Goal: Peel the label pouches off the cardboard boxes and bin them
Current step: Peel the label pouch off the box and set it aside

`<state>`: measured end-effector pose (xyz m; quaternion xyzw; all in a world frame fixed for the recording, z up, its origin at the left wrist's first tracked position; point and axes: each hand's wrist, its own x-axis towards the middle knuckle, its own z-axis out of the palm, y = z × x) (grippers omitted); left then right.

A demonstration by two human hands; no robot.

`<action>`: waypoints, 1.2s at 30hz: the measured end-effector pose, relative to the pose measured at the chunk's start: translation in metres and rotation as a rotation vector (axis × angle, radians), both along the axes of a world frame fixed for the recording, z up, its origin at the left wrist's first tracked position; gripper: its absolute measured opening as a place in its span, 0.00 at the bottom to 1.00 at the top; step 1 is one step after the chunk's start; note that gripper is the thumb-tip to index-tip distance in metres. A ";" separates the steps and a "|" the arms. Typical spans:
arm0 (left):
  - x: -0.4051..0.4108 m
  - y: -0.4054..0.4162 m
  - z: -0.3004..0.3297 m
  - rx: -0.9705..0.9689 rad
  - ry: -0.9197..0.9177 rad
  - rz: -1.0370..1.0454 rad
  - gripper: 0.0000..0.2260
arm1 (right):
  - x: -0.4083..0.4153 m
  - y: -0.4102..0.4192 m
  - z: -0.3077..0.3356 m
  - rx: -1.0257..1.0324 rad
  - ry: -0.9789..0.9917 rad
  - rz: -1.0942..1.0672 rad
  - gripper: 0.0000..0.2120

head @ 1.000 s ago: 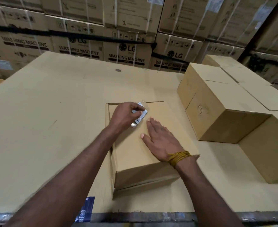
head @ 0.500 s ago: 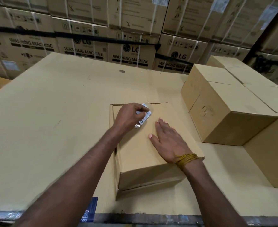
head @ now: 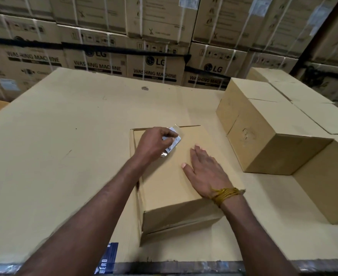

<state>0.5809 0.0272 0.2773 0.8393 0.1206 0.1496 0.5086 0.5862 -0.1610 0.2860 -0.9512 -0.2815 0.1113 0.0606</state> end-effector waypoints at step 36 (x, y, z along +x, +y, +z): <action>0.002 -0.001 -0.001 0.013 0.007 -0.033 0.13 | -0.010 -0.010 0.003 -0.035 0.063 0.131 0.30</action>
